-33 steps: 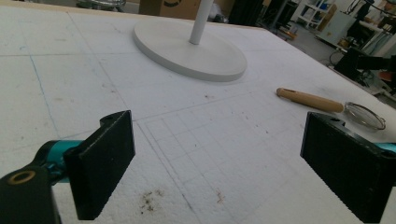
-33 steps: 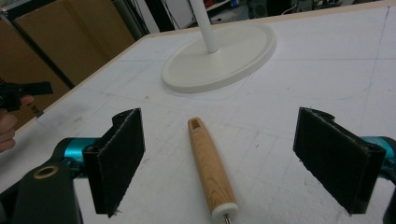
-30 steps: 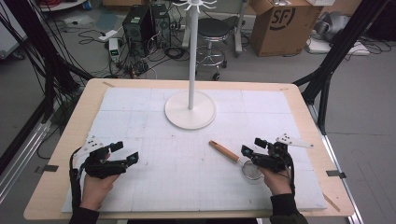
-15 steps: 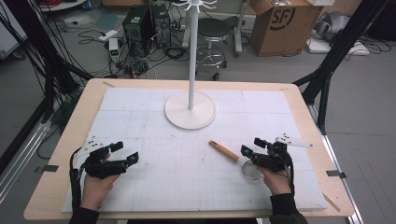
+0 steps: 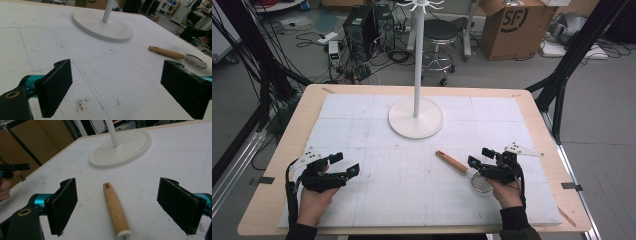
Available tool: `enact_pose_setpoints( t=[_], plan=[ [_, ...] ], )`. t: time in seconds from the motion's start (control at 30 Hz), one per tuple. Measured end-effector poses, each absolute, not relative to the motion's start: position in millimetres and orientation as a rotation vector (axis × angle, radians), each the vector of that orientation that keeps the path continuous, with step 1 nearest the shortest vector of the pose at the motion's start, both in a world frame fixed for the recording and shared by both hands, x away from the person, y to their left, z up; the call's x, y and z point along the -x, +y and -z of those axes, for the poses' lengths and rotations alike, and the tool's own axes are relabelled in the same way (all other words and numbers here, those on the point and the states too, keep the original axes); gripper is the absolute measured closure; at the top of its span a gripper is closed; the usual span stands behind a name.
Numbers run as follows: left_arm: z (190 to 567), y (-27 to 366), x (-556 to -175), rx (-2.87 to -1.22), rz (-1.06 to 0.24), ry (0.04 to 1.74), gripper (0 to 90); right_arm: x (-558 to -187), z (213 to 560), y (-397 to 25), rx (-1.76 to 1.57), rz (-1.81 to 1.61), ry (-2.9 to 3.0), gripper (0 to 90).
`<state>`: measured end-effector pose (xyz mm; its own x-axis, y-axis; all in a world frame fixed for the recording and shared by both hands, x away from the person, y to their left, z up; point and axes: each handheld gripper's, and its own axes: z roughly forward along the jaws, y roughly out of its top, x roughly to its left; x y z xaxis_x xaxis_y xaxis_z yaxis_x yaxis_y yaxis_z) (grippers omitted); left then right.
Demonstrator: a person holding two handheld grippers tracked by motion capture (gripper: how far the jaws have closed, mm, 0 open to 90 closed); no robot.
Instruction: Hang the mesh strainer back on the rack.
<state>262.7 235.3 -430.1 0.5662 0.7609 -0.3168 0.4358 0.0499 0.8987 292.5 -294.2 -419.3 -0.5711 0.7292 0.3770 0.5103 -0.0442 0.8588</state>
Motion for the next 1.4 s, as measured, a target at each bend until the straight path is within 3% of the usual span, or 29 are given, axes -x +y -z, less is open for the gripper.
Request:
enact_pose_setpoints(
  t=[0.17, 1.23, 1.4],
  plan=[
    [430, 236, -262, -1.579, -0.336, 1.042, 11.0, -294, 421, -292, -1.329, -1.659, 2.064, 20.8],
    [430, 238, -262, -1.579, -0.337, 1.037, 11.0, -303, 429, -278, -1.373, -1.597, 2.241, 26.6],
    [430, 237, -262, -1.581, -0.336, 1.033, 11.3, -306, 432, -278, -1.391, -1.589, 2.272, 34.0]
  ],
)
